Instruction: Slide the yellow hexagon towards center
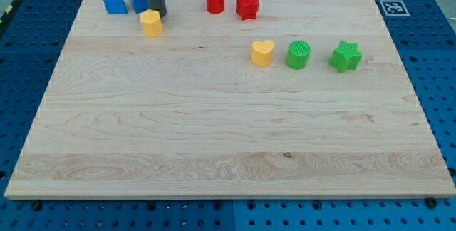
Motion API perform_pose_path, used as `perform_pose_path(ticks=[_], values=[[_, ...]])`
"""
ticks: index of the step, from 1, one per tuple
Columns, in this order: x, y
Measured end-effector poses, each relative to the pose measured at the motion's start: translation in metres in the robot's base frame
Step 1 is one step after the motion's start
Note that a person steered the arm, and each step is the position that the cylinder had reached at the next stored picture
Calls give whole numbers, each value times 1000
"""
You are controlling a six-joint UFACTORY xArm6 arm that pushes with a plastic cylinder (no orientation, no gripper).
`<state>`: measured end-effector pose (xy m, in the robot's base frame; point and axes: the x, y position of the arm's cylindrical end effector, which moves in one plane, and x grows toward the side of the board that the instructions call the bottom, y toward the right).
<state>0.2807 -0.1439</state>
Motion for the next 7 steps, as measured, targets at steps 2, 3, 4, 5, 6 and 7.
perform_pose_path(ticks=[2,3,4,5,6,7], values=[[35,-35],[52,-51],[56,-54],[58,-53],[73,-37],[84,-13]])
